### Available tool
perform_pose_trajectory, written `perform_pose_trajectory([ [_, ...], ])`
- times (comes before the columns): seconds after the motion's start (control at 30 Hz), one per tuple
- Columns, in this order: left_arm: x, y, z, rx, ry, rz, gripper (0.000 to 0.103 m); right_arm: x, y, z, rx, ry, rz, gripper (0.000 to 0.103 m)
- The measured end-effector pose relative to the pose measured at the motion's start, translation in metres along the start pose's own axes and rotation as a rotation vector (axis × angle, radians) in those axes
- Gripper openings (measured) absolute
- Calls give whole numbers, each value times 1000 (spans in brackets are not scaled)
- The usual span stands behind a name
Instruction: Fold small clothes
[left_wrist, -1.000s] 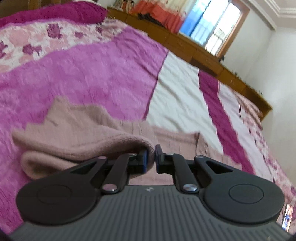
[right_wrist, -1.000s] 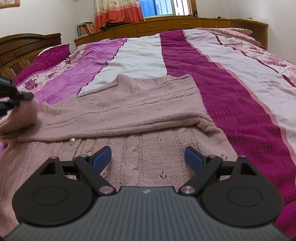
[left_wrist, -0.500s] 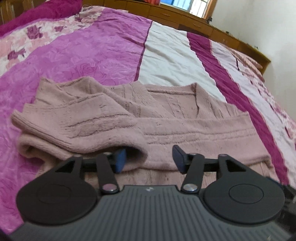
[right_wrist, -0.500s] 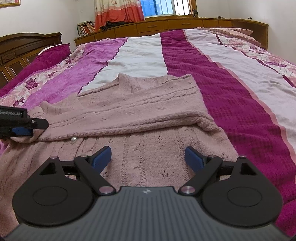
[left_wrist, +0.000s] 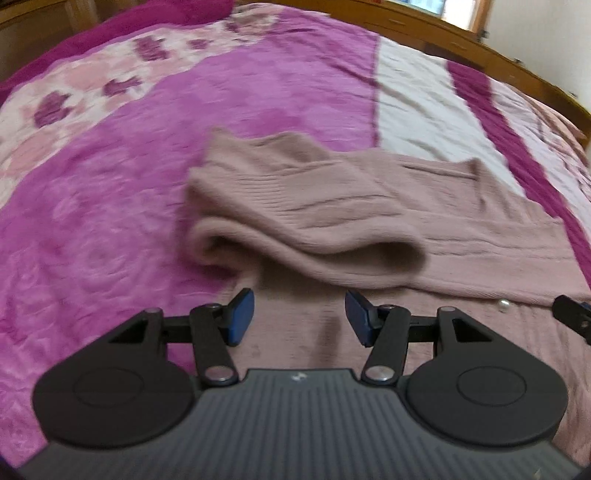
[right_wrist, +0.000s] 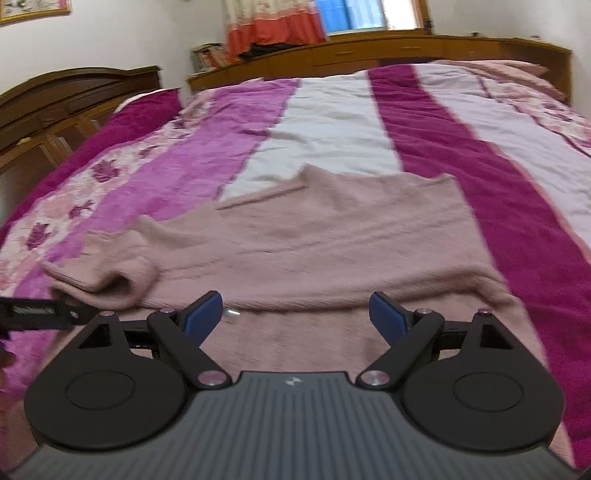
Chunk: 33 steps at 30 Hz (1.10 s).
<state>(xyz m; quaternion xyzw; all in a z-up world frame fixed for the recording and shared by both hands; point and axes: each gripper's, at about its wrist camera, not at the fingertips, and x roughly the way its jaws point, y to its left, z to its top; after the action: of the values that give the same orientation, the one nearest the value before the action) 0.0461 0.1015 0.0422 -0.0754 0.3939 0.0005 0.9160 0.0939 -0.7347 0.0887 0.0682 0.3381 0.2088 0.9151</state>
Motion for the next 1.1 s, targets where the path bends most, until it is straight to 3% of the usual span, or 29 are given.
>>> perform_pose_trajectory([
  [0.13,0,15,3,-69,5,-43,56,8,32,8,-58,12,52,91],
  [0.37,-8,18,2,-64,-12,-55,56,46,80,17,-115,76,159,91],
  [0.53,-8,23,3,-54,-30,13,56,79,98,25,-89,138,220,89],
  [0.7,8,31,2,-71,-14,47,56,110,105,27,-70,197,232,76],
  [0.83,17,29,2,-50,-45,91,56,124,112,30,-81,188,230,69],
  [0.87,19,29,2,-44,-53,102,56,126,113,31,-83,185,232,64],
  [0.93,23,28,3,-37,-65,120,56,130,116,32,-99,178,230,37],
  [0.97,24,28,3,-37,-67,125,56,132,118,33,-117,178,233,17],
  [1.0,25,28,2,-39,-70,127,57,133,120,34,-129,172,225,11],
  [1.1,26,30,2,-38,-70,131,58,118,120,41,-150,82,190,8],
])
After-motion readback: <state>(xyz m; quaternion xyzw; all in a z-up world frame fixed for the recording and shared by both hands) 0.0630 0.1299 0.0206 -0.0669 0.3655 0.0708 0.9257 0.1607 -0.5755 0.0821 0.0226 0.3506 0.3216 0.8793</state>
